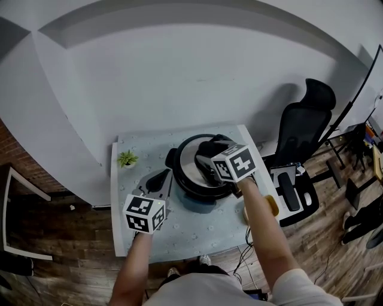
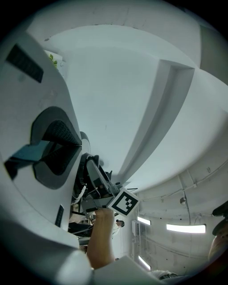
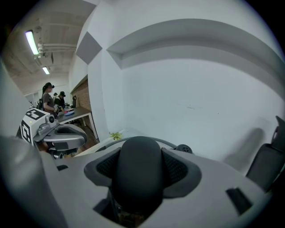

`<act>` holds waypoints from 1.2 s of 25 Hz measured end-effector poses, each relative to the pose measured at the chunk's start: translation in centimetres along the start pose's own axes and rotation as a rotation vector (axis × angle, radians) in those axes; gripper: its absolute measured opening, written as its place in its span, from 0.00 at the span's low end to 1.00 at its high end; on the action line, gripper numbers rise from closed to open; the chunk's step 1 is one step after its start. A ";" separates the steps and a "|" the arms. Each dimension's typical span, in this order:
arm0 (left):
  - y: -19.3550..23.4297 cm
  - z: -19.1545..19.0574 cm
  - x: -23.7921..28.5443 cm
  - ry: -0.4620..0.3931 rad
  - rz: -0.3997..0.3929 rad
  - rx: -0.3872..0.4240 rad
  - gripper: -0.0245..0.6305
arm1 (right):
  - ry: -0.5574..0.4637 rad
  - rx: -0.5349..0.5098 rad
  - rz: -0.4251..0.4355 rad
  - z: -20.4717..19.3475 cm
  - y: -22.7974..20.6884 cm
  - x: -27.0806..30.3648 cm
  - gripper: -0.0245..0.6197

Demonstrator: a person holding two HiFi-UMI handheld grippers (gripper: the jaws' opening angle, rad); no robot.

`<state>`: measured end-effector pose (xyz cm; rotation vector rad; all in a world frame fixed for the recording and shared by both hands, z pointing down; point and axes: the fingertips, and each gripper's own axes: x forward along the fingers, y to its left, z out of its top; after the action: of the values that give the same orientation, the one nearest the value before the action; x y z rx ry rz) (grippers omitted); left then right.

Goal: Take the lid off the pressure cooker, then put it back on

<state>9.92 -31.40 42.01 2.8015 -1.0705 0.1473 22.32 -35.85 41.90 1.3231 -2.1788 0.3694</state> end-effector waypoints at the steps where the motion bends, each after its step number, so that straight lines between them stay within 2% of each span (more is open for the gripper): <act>1: 0.0 0.0 0.0 0.001 0.003 0.000 0.06 | -0.002 -0.004 0.005 0.0 0.0 0.0 0.46; 6: 0.1 -0.2 0.1 0.000 0.021 -0.005 0.06 | -0.003 -0.036 0.047 0.0 0.2 0.0 0.46; 13: 0.1 0.3 0.5 -0.005 0.065 0.002 0.06 | -0.003 -0.117 0.164 -0.1 0.7 0.0 0.47; 25: 0.7 0.4 0.7 -0.005 0.160 -0.002 0.06 | -0.013 -0.310 0.432 -0.1 2.0 -0.3 0.47; 30: 0.1 0.5 1.0 -0.010 0.183 -0.005 0.06 | -0.014 -0.325 0.454 -0.1 2.1 -0.3 0.47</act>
<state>10.62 -32.23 41.66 2.6988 -1.3265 0.1496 20.68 -34.54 41.92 0.6560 -2.4161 0.1617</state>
